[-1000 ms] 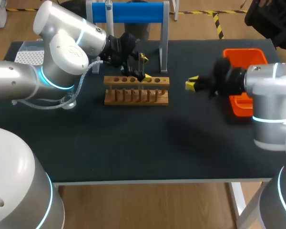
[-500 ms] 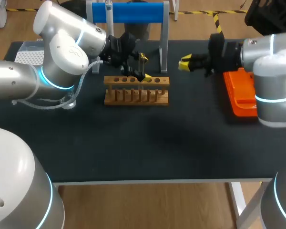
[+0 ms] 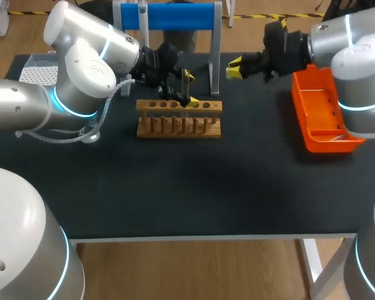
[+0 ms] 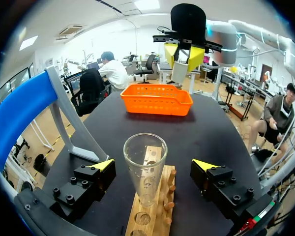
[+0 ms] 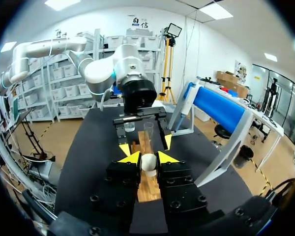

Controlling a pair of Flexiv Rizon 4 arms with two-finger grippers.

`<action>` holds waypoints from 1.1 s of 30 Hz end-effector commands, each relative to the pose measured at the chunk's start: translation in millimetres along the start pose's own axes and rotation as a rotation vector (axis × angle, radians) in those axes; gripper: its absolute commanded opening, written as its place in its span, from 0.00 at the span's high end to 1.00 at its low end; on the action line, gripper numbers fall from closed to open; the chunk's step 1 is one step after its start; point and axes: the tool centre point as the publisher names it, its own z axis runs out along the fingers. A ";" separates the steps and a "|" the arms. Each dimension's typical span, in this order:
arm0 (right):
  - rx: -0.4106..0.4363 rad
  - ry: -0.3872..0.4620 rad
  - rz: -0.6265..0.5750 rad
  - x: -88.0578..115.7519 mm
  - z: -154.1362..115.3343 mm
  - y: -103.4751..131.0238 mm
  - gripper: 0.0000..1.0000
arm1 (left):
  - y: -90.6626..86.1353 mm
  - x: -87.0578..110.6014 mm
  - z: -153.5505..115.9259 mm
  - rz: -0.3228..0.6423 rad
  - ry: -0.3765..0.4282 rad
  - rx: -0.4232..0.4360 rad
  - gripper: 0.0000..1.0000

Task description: Invert the test tube, pick up the pipette, mount the tip to pipette, aspirate from beaker and dispense into the tube, eject the tip, return the pipette, and cap with the stopper.

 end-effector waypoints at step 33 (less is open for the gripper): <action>0.143 0.184 -0.073 4.7 39.3 40.3 1.00 | 0.7 0.1 0.3 0.000 0.000 0.003 0.00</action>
